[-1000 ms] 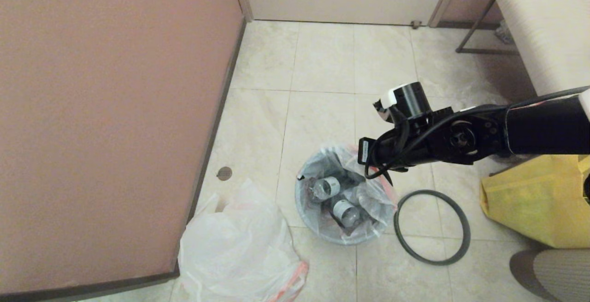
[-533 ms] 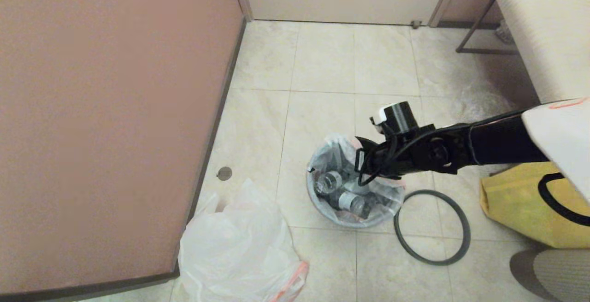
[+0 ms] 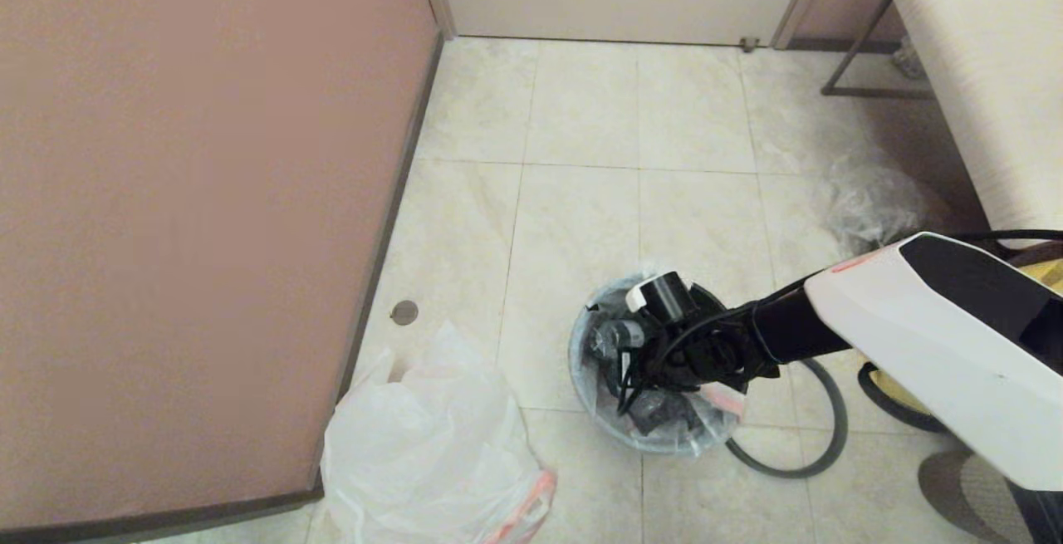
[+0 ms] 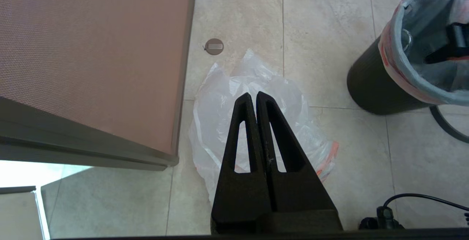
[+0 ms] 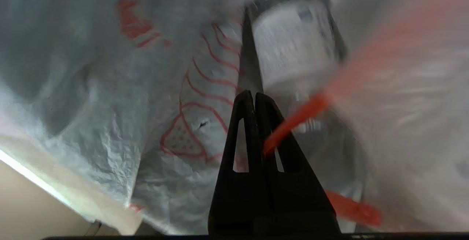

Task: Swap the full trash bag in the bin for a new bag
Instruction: Place the trash bag on the floor

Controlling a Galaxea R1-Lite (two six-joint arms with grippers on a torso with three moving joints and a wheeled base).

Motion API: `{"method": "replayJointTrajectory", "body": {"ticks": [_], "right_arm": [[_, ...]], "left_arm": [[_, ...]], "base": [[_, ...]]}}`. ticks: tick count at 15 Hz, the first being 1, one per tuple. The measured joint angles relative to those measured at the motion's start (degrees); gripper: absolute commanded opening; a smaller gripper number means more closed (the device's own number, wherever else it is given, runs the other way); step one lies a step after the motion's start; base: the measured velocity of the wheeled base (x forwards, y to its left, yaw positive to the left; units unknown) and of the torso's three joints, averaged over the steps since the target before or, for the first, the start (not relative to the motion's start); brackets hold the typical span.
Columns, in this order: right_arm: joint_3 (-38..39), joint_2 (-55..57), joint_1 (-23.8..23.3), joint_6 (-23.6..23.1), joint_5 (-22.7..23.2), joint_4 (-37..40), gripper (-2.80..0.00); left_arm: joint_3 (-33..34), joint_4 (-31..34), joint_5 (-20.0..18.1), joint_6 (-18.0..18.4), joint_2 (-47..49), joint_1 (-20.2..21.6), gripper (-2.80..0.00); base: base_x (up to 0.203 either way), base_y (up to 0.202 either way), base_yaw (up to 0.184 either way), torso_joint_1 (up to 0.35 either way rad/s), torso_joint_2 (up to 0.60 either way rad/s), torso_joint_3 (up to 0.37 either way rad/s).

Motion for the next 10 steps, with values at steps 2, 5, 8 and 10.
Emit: {"method": "replayJointTrajectory", "body": {"ticks": [2,5,8,10], "right_arm": [[-4.51,2.36,0.32,-0.07,-0.74,1.76,-2.8],[-12.19,5.21,0.38,-0.11,-1.43,6.78,-2.8],[-17.3,6.62,0.41,-0.21,-1.48,10.25,-2.8],[-17.77,5.37,0.38,-0.16,-1.44,11.22,-2.8]], "left_arm": [[0.0,0.0,-0.02,-0.01,0.0,0.0,-2.8],[0.0,0.0,-0.02,-0.01,0.0,0.0,-2.8],[0.0,0.0,-0.05,-0.01,0.0,0.0,-2.8],[0.0,0.0,-0.05,-0.01,0.0,0.0,-2.8]], "base": [[0.0,0.0,0.0,0.0,0.0,0.0],[0.0,0.0,0.0,0.0,0.0,0.0],[0.0,0.0,0.0,0.0,0.0,0.0],[0.0,0.0,0.0,0.0,0.0,0.0]]}}
